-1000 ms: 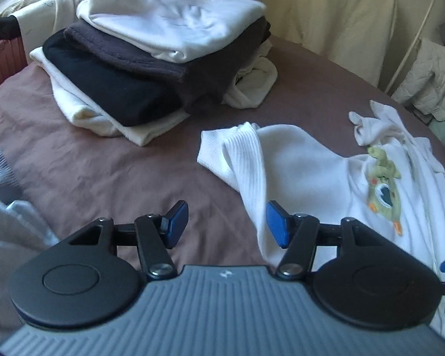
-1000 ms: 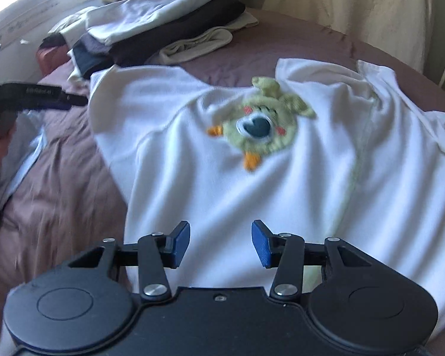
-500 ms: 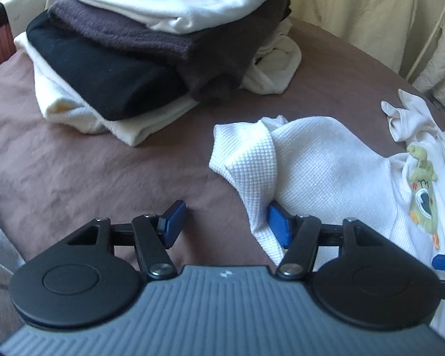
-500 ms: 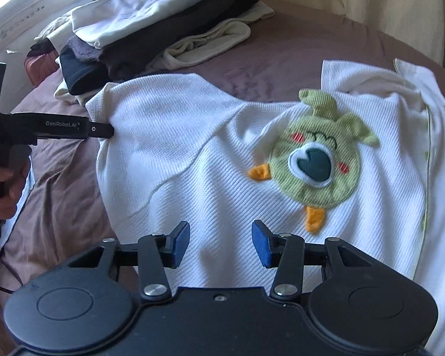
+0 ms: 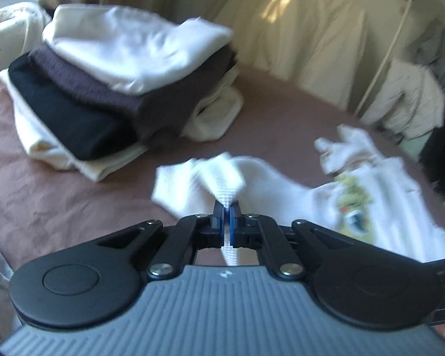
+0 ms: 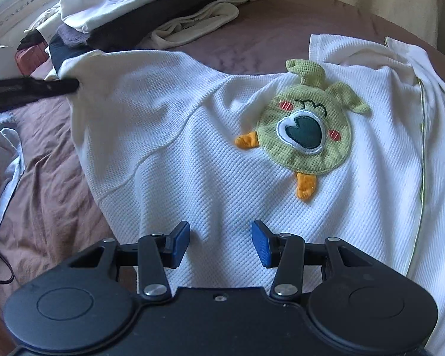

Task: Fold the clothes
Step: 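Grasp the sleeve cuff with the left tool and fold it over the body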

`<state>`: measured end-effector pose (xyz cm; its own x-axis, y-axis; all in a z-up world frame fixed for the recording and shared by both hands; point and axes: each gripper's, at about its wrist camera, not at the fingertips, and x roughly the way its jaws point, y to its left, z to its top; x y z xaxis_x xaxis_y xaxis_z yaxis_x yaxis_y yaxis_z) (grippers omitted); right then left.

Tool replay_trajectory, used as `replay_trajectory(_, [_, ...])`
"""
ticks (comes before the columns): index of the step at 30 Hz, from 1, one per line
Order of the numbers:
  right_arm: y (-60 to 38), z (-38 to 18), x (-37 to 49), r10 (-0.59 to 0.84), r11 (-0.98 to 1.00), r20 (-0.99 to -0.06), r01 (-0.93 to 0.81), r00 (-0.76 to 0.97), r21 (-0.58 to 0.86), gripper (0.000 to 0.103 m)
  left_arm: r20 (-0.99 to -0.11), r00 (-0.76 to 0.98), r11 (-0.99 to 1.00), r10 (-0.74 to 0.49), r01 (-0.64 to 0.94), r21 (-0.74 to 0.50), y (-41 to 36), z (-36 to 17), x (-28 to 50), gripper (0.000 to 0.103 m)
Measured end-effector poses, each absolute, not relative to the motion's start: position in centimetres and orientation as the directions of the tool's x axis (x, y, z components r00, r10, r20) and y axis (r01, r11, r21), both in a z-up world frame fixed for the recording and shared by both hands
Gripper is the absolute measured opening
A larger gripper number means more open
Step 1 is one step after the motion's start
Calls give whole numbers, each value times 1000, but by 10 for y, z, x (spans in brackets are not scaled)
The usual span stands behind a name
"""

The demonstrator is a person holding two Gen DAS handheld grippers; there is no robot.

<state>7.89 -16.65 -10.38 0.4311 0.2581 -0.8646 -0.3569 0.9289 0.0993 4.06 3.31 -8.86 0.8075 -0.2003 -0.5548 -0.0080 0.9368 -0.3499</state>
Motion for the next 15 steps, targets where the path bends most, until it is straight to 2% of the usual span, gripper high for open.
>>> replay_trajectory(6, [-169,-107,74,261,931,-867,-349,425,110,52,-515,791,900,-330,99,-424,7,-72,13,3])
replay_trajectory(10, [-169,-110,70,260,933,-868,-342,423,113,53,-550,710,863,-440,165,-477,-20,-87,0,3])
replay_trajectory(12, [-170,-113,69,261,935,-868,-333,423,119,53,-618,671,896,-408,164,-414,-38,-100,-2,3])
replay_trajectory(15, [-170,-117,67,259,936,-867,-331,425,118,56,-744,611,960,-272,121,-252,-57,-123,1,3])
